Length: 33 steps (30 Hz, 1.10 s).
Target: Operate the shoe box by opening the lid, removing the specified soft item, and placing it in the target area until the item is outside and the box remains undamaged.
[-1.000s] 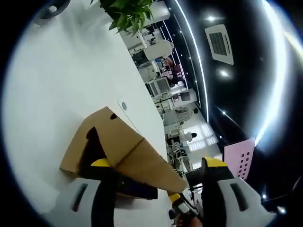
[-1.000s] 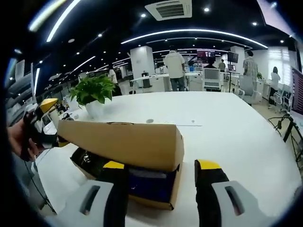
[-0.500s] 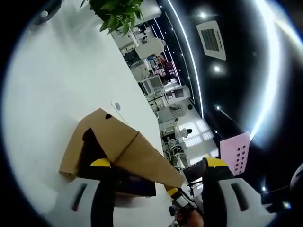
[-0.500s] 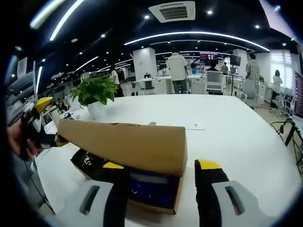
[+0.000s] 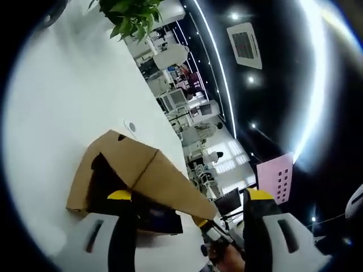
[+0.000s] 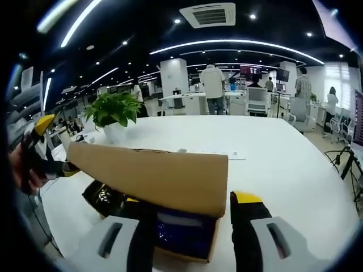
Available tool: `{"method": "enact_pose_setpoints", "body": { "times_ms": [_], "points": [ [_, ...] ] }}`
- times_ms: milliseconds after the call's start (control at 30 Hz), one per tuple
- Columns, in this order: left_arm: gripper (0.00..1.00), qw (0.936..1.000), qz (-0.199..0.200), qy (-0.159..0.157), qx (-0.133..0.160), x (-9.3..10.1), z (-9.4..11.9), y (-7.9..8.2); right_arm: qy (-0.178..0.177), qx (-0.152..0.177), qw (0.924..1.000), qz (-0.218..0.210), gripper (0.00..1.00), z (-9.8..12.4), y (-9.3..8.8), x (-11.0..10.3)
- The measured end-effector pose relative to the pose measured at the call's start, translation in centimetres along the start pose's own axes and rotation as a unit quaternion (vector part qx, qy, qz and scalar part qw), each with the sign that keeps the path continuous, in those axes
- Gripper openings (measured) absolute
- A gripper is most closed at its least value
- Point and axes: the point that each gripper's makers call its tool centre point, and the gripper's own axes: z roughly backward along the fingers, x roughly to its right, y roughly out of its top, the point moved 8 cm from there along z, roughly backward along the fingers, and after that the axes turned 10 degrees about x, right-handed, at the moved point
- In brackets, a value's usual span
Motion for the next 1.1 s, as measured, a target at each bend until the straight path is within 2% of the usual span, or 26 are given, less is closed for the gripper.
{"method": "enact_pose_setpoints", "body": {
  "times_ms": [500,767,1000,1033,1100],
  "points": [
    [0.76,0.9970,-0.064,-0.008,-0.042,0.4,0.7,-1.4,0.001,-0.005,0.9998,0.018,0.46,-1.0,0.7,0.0],
    [0.73,0.9893,-0.124,-0.006,-0.077,0.2,0.6,-2.0,-0.003,-0.005,0.9997,0.023,0.35,-1.1,1.3,0.9],
    [0.70,0.9869,-0.141,-0.007,-0.077,0.2,0.6,-1.7,-0.004,-0.014,0.9990,0.043,0.32,-1.2,1.2,1.0],
    [0.69,0.9858,-0.148,-0.007,-0.078,0.2,0.6,-1.6,-0.005,-0.015,0.9988,0.046,0.31,-1.2,1.3,1.0],
    [0.68,0.9793,-0.181,0.000,-0.092,-0.1,0.8,-1.4,-0.009,-0.016,0.9979,0.062,0.29,-1.2,1.5,1.0]
  ]
}}
